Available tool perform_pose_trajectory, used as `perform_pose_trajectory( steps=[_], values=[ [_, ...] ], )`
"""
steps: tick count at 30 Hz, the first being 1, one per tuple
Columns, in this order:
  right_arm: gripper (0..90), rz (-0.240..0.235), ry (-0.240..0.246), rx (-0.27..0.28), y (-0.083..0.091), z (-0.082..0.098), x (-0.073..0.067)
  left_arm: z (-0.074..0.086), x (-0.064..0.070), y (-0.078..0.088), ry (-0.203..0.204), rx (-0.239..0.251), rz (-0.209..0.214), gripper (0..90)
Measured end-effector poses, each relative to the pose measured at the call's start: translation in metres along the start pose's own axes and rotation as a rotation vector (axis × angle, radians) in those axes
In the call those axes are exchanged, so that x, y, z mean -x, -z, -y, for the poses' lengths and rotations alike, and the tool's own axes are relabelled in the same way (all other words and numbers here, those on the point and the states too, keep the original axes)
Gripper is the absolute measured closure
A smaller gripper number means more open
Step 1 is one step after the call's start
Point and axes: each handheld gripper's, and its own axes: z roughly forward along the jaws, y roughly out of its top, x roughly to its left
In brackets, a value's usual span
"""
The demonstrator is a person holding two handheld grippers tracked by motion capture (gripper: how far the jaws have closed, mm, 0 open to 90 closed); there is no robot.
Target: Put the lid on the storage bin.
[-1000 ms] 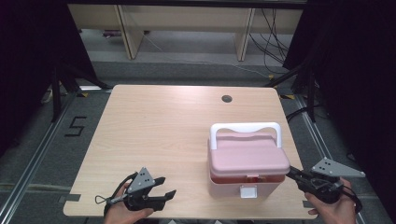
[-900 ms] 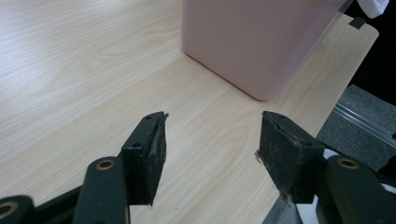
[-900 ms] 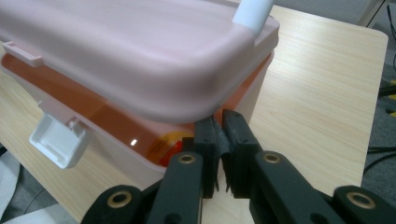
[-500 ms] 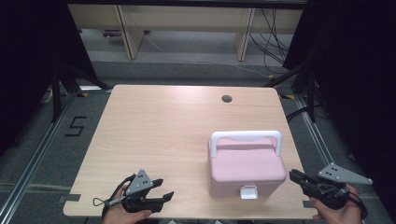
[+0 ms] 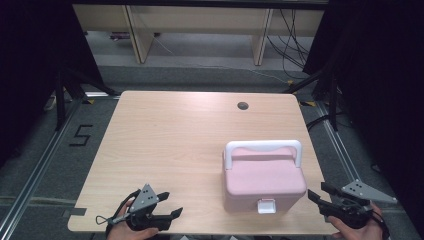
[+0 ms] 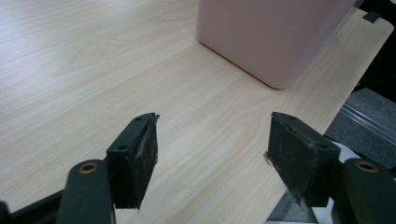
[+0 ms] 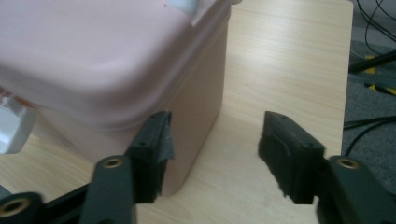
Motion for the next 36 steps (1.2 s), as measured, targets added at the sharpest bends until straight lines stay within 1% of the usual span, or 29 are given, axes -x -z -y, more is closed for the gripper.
perform_pose_trajectory(
  steps=[1, 2, 3, 5, 6, 7, 9, 10, 12, 13, 14, 15, 16, 17, 18, 19, 20, 22, 23, 25, 26, 27, 28, 29, 31, 32, 33, 35, 36],
  values=[
    [39.0, 0.0, 0.0, 0.0, 0.0, 0.0, 0.0, 0.0, 0.0, 0.0, 0.0, 0.0, 0.0, 30.4],
    [35.7, 0.01, -0.024, -0.015, 0.0, 0.003, -0.001, 0.002, -0.001, 0.001, -0.003, -0.007, -0.006, 29.6],
    [34.8, 0.01, 0.004, -0.01, -0.001, 0.005, 0.001, 0.003, -0.001, 0.001, -0.001, 0.001, -0.003, 29.3],
    [33.5, 0.013, -0.013, -0.02, -0.001, 0.006, 0.0, 0.004, -0.001, 0.002, -0.003, -0.004, -0.009, 28.7],
    [28.8, 0.023, 0.001, -0.035, -0.004, 0.011, -0.001, 0.006, -0.001, 0.003, -0.005, 0.003, -0.012, 27.3],
    [28.1, 0.027, 0.011, -0.033, -0.005, 0.012, 0.0, 0.007, -0.001, 0.003, -0.004, 0.014, -0.01, 26.9],
    [27.3, 0.029, -0.01, -0.052, -0.007, 0.017, -0.004, 0.008, -0.001, 0.005, -0.01, 0.007, -0.017, 25.6],
    [26.2, 0.033, 0.006, -0.05, -0.008, 0.018, -0.003, 0.01, -0.001, 0.006, -0.01, 0.008, -0.027, 24.8],
    [25.9, 0.028, 0.018, -0.043, -0.01, 0.02, -0.003, 0.012, -0.001, 0.007, -0.007, 0.018, -0.021, 22.8],
    [25.9, 0.029, -0.015, -0.054, -0.01, 0.024, -0.006, 0.012, -0.001, 0.008, -0.007, 0.02, -0.021, 22.8],
    [25.8, 0.03, 0.01, -0.049, -0.01, 0.024, -0.005, 0.013, -0.002, 0.009, -0.021, 0.012, -0.023, 22.3],
    [25.6, 0.021, 0.015, -0.042, -0.012, 0.026, -0.004, 0.014, -0.001, 0.009, -0.015, 0.024, -0.021, 21.5],
    [25.0, 0.029, -0.006, -0.054, -0.012, 0.029, -0.007, 0.015, -0.001, 0.01, -0.016, 0.025, -0.024, 20.7],
    [24.5, 0.027, 0.02, -0.046, -0.013, 0.031, -0.005, 0.016, -0.001, 0.012, -0.029, 0.022, -0.026, 19.9],
    [23.5, 0.026, 0.003, -0.051, -0.013, 0.033, -0.007, 0.017, -0.001, 0.012, -0.033, 0.024, -0.024, 19.0],
    [22.9, 0.024, 0.038, -0.039, -0.014, 0.035, -0.006, 0.018, 0.001, 0.012, -0.027, 0.026, -0.024, 18.3],
    [21.7, 0.01, 0.032, -0.044, -0.015, 0.037, -0.007, 0.018, 0.0, 0.012, -0.041, 0.023, -0.03, 17.6],
    [20.6, 0.02, 0.057, -0.038, -0.015, 0.04, -0.007, 0.019, 0.002, 0.013, -0.06, 0.013, -0.034, 16.0],
    [19.6, 0.021, 0.026, -0.052, -0.014, 0.042, -0.009, 0.02, 0.003, 0.013, -0.069, 0.008, -0.039, 16.0],
    [18.8, 0.022, 0.082, -0.041, -0.015, 0.043, -0.006, 0.021, 0.005, 0.013, -0.079, 0.001, -0.043, 16.0],
    [18.7, 0.008, 0.059, -0.058, -0.015, 0.045, -0.008, 0.021, 0.006, 0.013, -0.081, -0.001, -0.044, 16.0],
    [18.4, 0.013, 0.082, -0.054, -0.015, 0.046, -0.006, 0.022, 0.006, 0.012, -0.084, -0.001, -0.04, 16.0],
    [18.2, 0.003, 0.079, -0.06, -0.016, 0.047, -0.007, 0.022, 0.007, 0.011, -0.077, 0.006, -0.036, 16.0],
    [18.2, 0.011, 0.09, -0.055, -0.015, 0.047, -0.007, 0.022, 0.008, 0.011, -0.089, -0.001, -0.035, 15.9],
    [18.2, -0.003, 0.078, -0.062, -0.015, 0.048, -0.008, 0.023, 0.009, 0.01, -0.087, 0.012, -0.034, 15.8],
    [18.2, 0.012, 0.099, -0.053, -0.014, 0.049, -0.007, 0.023, 0.009, 0.01, -0.086, 0.015, -0.036, 15.8],
    [18.3, 0.003, 0.056, -0.07, -0.014, 0.05, -0.01, 0.023, 0.009, 0.01, -0.087, 0.015, -0.034, 15.8],
    [18.4, 0.01, 0.099, -0.058, -0.014, 0.051, -0.007, 0.023, 0.009, 0.01, -0.098, 0.004, -0.034, 15.8],
    [18.6, 0.003, 0.053, -0.08, -0.014, 0.053, -0.01, 0.023, 0.009, 0.01, -0.104, -0.004, -0.036, 15.8]
  ],
)
